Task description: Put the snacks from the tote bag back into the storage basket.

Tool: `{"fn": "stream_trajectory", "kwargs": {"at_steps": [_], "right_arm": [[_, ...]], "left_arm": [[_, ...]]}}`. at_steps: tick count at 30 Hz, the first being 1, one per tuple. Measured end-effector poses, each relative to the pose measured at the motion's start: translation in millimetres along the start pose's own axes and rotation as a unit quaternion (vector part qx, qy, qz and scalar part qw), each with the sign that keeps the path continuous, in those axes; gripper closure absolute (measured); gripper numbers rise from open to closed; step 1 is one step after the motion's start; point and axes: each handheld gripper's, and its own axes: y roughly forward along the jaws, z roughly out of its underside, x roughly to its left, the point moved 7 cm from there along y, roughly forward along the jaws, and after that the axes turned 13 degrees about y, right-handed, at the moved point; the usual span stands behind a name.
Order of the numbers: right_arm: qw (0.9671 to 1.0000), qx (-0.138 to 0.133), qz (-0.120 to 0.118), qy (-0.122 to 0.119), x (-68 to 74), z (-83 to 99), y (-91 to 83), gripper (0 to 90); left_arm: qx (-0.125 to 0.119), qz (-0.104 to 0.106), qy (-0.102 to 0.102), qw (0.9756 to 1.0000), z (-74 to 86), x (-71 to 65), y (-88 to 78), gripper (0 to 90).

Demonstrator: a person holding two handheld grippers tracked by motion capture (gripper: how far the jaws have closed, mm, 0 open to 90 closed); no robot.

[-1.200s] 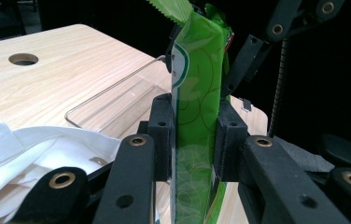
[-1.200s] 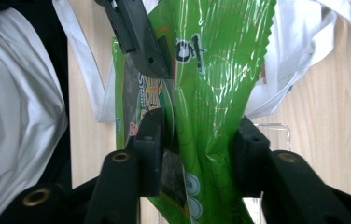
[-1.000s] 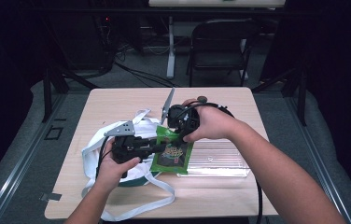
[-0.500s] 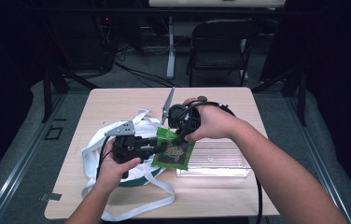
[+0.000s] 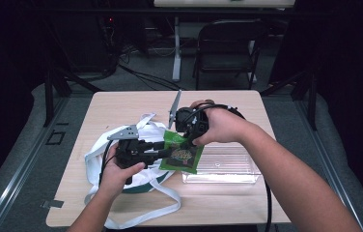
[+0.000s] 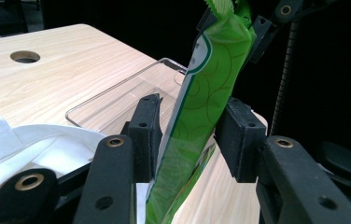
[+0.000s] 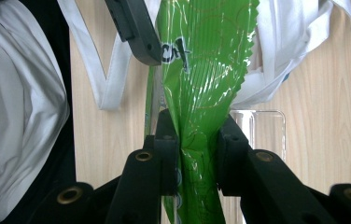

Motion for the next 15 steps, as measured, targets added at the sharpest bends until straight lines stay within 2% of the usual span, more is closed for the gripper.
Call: {"fn": "stream_trajectory", "kwargs": {"at_steps": [15], "right_arm": [[0.9999, 0.003, 0.014, 0.001, -6.1, 6.9, -6.8, 74.1]], "left_arm": [[0.001, -0.008, -0.004, 1.0000, 1.4, 2.5, -1.0, 58.8]]}}
